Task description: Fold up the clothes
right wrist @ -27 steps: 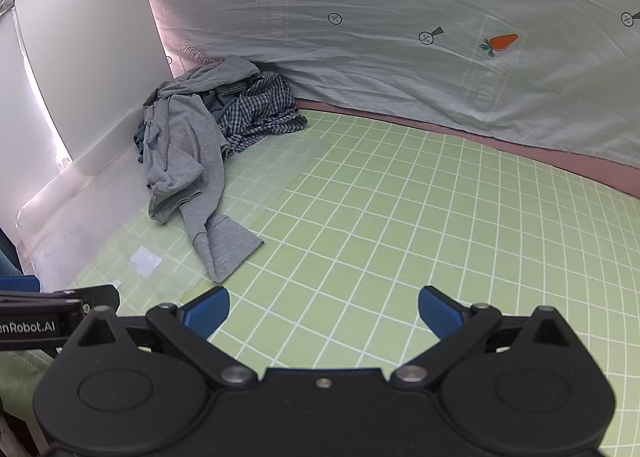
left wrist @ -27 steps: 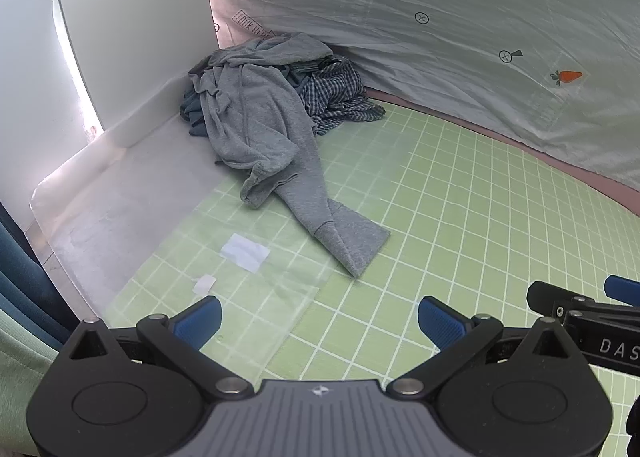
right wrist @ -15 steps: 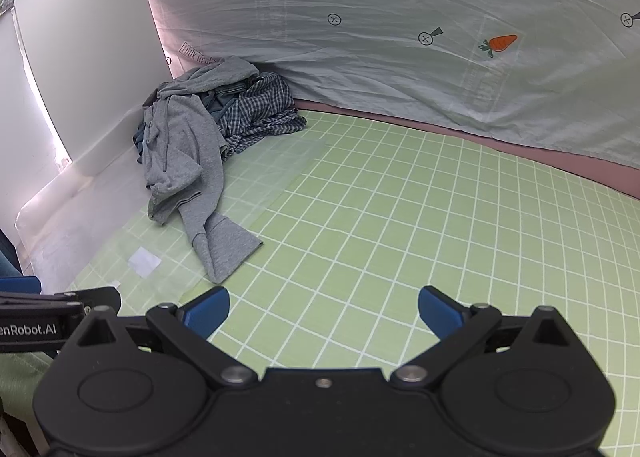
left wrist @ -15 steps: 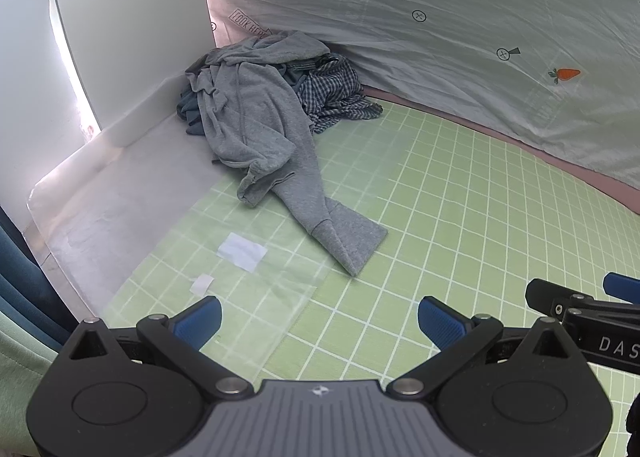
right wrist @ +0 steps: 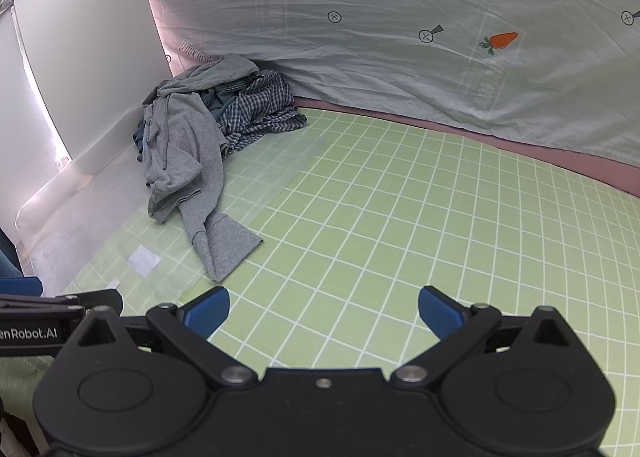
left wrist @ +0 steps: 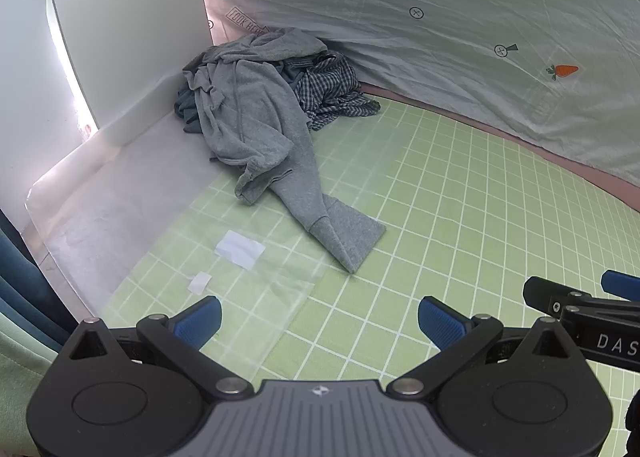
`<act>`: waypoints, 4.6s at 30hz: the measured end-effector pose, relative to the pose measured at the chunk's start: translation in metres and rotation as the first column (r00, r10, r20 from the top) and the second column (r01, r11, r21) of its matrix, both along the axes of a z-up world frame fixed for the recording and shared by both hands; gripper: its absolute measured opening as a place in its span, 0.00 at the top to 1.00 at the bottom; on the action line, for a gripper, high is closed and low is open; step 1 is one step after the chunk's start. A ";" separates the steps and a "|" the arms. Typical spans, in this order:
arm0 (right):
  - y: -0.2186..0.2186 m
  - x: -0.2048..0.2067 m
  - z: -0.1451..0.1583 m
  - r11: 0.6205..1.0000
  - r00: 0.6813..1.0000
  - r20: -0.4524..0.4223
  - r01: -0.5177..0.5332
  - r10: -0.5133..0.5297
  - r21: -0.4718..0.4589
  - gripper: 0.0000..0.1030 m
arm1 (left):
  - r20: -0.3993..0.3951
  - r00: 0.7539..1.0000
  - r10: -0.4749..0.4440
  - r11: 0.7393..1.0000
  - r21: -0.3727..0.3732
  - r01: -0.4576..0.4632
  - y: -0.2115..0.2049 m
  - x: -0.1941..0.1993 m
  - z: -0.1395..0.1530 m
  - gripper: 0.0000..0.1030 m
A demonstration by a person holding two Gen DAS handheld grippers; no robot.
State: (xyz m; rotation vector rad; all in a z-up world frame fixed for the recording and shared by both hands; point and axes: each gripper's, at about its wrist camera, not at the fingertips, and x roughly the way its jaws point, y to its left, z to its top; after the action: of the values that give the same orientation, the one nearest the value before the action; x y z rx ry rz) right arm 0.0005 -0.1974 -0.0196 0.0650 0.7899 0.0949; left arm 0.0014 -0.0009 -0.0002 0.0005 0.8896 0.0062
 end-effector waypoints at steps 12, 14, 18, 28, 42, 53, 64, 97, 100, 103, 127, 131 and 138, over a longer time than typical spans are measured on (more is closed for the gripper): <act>0.000 0.002 -0.001 1.000 1.000 -0.005 -0.001 0.001 0.000 0.01 | -0.005 1.000 -0.004 1.000 0.002 0.004 0.000 0.000 -0.002 0.00; 0.000 0.002 -0.001 1.000 1.000 -0.004 -0.002 0.002 0.000 0.01 | -0.006 1.000 -0.005 1.000 0.002 0.005 0.000 -0.001 -0.002 0.00; -0.001 0.001 -0.001 1.000 1.000 -0.004 -0.002 0.002 0.001 0.01 | -0.007 1.000 -0.004 1.000 0.003 0.004 0.000 -0.001 -0.003 0.00; 0.000 0.000 -0.001 1.000 1.000 -0.001 -0.004 0.004 -0.001 0.01 | -0.011 1.000 0.001 1.000 0.005 -0.001 0.000 0.000 -0.001 0.00; 0.009 -0.007 0.000 1.000 1.000 -0.002 0.008 -0.008 -0.027 0.03 | -0.009 1.000 -0.006 1.000 0.001 0.006 0.010 -0.009 0.002 0.00; 0.008 -0.022 0.003 0.995 0.999 0.025 0.037 -0.035 -0.097 0.03 | -0.033 0.999 -0.031 1.000 0.001 0.031 0.000 -0.022 0.002 0.00; -0.021 -0.030 0.005 0.999 0.999 0.045 0.008 -0.006 -0.045 0.00 | -0.019 0.995 0.096 0.995 -0.025 -0.097 -0.013 -0.049 0.011 0.00; 0.100 0.264 -0.011 0.999 0.999 0.017 -0.034 0.034 -0.042 0.20 | -0.113 0.935 0.335 0.937 -0.067 -0.344 0.165 0.245 -0.031 0.28; 0.129 0.321 -0.015 0.998 0.999 0.025 -0.047 0.048 -0.030 0.32 | -0.116 0.925 0.361 0.926 -0.076 -0.371 0.190 0.288 -0.040 0.29; 0.158 0.377 -0.018 0.998 0.997 0.040 -0.067 0.068 -0.008 0.44 | -0.121 0.911 0.394 0.909 -0.095 -0.405 0.210 0.331 -0.053 0.29; 0.226 0.510 -0.040 0.965 0.996 0.084 -0.043 0.022 0.259 0.92 | -0.133 0.912 0.388 0.896 -0.178 -0.407 0.233 0.424 -0.093 0.90; 0.218 0.493 -0.027 0.980 0.990 0.138 -0.046 0.020 0.193 0.93 | -0.100 0.917 0.385 0.904 -0.160 -0.397 0.232 0.414 -0.081 0.91; 0.170 0.450 -0.016 0.989 0.987 0.151 0.042 -0.063 0.140 0.94 | -0.046 0.924 0.380 0.912 -0.149 -0.382 0.222 0.385 -0.052 0.92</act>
State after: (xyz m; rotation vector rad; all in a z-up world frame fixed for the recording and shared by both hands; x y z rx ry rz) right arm 0.4506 -0.0271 -0.0353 0.2059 0.6248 0.1029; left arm 0.3865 0.2207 -0.0525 -0.3210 0.8931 0.3032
